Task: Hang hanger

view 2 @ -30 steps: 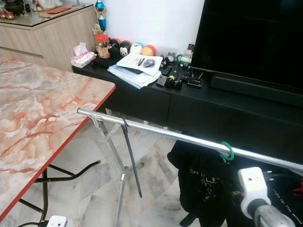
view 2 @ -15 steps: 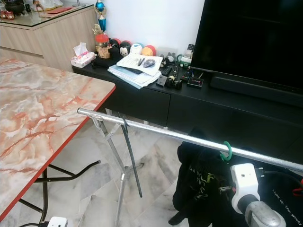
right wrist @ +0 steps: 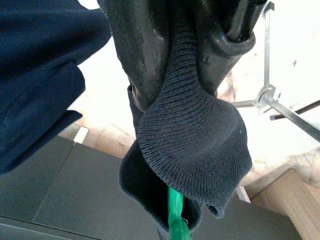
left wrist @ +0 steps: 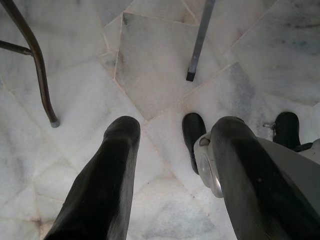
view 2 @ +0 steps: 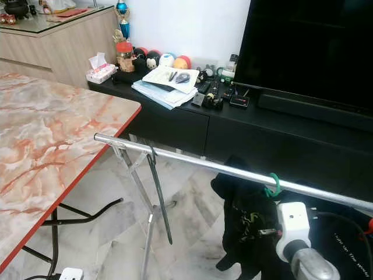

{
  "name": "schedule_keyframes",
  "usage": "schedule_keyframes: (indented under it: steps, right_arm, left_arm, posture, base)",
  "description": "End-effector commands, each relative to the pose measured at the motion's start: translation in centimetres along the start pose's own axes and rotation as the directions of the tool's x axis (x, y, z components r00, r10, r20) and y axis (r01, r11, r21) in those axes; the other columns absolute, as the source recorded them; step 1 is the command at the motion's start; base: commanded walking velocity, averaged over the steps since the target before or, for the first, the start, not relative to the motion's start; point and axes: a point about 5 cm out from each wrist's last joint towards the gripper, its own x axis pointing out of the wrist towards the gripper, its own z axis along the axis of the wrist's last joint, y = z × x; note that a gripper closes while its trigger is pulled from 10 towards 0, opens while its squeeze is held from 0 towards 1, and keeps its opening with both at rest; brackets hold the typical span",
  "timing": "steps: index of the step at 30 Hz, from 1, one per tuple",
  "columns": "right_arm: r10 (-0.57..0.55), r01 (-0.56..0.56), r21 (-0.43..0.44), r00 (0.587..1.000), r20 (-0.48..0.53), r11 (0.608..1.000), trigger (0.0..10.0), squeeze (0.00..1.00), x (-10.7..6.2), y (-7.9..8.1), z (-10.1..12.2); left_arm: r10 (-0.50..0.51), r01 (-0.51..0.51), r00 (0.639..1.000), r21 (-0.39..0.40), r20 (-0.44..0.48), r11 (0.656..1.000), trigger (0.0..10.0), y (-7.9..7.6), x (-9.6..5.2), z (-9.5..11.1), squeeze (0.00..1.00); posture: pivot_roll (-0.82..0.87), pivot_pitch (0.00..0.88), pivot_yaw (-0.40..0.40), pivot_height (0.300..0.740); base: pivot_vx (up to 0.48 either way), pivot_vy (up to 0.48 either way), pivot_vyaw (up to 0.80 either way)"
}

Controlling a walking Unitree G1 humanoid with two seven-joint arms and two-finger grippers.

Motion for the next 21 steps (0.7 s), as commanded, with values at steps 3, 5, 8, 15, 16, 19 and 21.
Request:
schedule_keyframes:
  steps: [3, 5, 8, 15, 16, 19, 21]
  right_arm:
    - [0.005, -0.006, 0.016, 0.999, 0.043, 1.0, 0.0, 0.0, 0.4, 1.0, 0.3]
    - [-0.01, 0.009, 0.02, 0.997, 0.072, 1.0, 0.0, 0.0, 0.4, 1.1, 0.5]
    - [-0.097, 0.09, 0.046, 0.978, 0.183, 0.995, 0.0, 0.0, 0.1, 1.0, 1.3]
    - [-0.29, 0.228, 0.213, 0.896, 0.336, 0.95, 0.0, 0.0, -2.6, 1.2, 1.2]
    - [-0.296, 0.233, 0.214, 0.893, 0.339, 0.949, 0.0, 0.0, -2.8, 1.3, 1.0]
    - [-0.301, 0.238, 0.219, 0.897, 0.325, 0.946, 0.0, 0.0, -3.6, 2.2, 0.0]
    - [-0.299, 0.241, 0.22, 0.909, 0.291, 0.945, 0.0, 0.0, -3.9, 2.9, -1.1]
  left_arm:
    - [-0.009, 0.009, 0.999, 0.0, -0.05, 1.0, 10.0, -0.3, -0.2, -1.2, 0.0]
    - [-0.009, 0.01, 0.999, 0.001, -0.05, 1.0, 10.0, -0.3, -0.2, -1.3, 0.0]
    - [-0.012, 0.012, 0.999, 0.001, -0.051, 1.0, 10.0, -0.4, -0.2, -1.3, 0.0]
    - [-0.024, 0.025, 0.998, 0.016, -0.058, 1.0, 10.0, -0.7, -0.2, -1.4, 0.0]
    - [-0.024, 0.025, 0.998, 0.017, -0.058, 1.0, 10.0, -0.7, -0.2, -1.4, 0.0]
    - [-0.026, 0.028, 0.998, 0.02, -0.06, 0.999, 10.0, -0.7, -0.2, -1.5, 0.0]
    - [-0.028, 0.029, 0.998, 0.023, -0.062, 0.999, 10.0, -0.7, -0.2, -1.5, 0.0]
  posture:
    - [-0.03, 0.093, -0.001, 0.74]
    - [-0.03, 0.094, -0.001, 0.74]
    - [-0.03, 0.096, 0.001, 0.74]
    - [-0.04, 0.101, 0.003, 0.74]
    - [-0.04, 0.101, 0.003, 0.74]
    - [-0.04, 0.101, 0.003, 0.74]
    - [-0.04, 0.101, 0.003, 0.74]
  base:
    - [0.0, 0.0, 0.0]
    - [0.0, 0.0, 0.0]
    - [0.0, 0.0, 0.0]
    - [0.0, 0.0, 0.0]
    - [0.0, 0.0, 0.0]
    - [0.0, 0.0, 0.0]
    - [0.0, 0.0, 0.0]
